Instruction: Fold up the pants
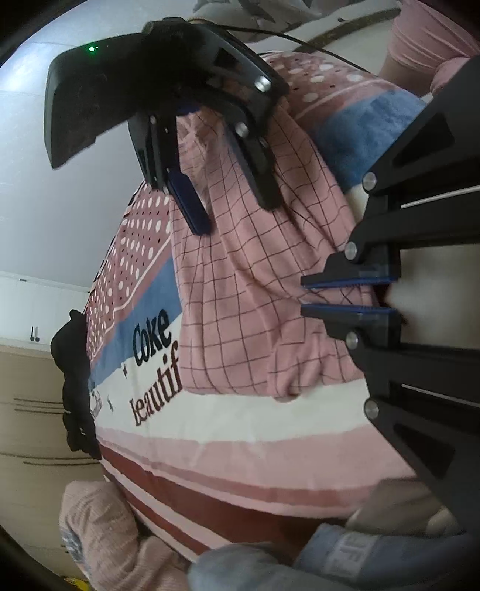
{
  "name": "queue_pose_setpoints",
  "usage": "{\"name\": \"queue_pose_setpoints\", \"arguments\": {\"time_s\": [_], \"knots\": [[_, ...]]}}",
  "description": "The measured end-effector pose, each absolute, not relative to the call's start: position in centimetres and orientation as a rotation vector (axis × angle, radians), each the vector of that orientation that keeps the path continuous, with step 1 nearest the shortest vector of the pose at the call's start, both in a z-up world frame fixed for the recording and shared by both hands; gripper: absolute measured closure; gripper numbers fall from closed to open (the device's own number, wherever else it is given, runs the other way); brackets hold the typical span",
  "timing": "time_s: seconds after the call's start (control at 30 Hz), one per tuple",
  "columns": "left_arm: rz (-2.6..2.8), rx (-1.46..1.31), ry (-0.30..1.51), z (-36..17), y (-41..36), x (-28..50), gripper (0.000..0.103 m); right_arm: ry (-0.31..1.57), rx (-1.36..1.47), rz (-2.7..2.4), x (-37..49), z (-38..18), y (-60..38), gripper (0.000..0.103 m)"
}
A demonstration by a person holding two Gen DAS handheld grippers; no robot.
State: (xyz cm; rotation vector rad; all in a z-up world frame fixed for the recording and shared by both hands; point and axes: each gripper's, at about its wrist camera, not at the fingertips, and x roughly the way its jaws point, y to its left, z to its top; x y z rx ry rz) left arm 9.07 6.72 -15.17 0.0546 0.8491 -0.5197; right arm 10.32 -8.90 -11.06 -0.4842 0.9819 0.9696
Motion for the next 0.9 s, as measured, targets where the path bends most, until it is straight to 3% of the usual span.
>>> {"name": "queue_pose_setpoints", "arguments": {"time_s": [0.13,0.2,0.27,0.3,0.33,0.37,0.4,0.53,0.8,0.9], "knots": [[-0.512,0.027,0.848,-15.2,7.4,9.0,0.097,1.026,-0.513,0.996,10.9,-11.8,-7.2,0.047],[-0.502,0.010,0.839,-14.9,7.8,8.9,0.097,1.058,-0.537,1.015,10.8,-12.1,-6.6,0.060],[-0.492,-0.024,0.822,-14.3,8.6,8.9,0.094,1.057,-0.560,1.034,10.1,-11.9,-6.3,0.084],[-0.493,-0.045,0.816,-14.0,9.0,8.9,0.083,1.044,-0.566,1.037,9.8,-11.7,-6.1,0.087],[-0.494,-0.077,0.804,-13.6,9.4,8.9,0.064,1.035,-0.564,1.044,9.4,-11.5,-6.1,0.095],[-0.491,-0.102,0.789,-13.3,9.8,8.9,0.056,1.036,-0.553,1.058,9.0,-11.3,-6.1,0.099],[-0.492,-0.116,0.779,-13.0,9.9,8.9,0.051,1.038,-0.541,1.076,8.6,-11.1,-6.1,0.099],[-0.474,-0.085,0.751,-12.5,9.4,9.8,0.047,1.038,-0.559,1.101,6.6,-11.2,-5.5,0.099],[-0.429,-0.102,0.821,-13.9,8.3,12.5,0.046,1.075,-0.483,1.162,4.6,-12.2,-5.9,0.099],[-0.350,-0.035,0.864,-15.1,7.9,12.1,0.073,1.096,-0.436,1.166,3.8,-13.3,-6.6,0.099]]}}
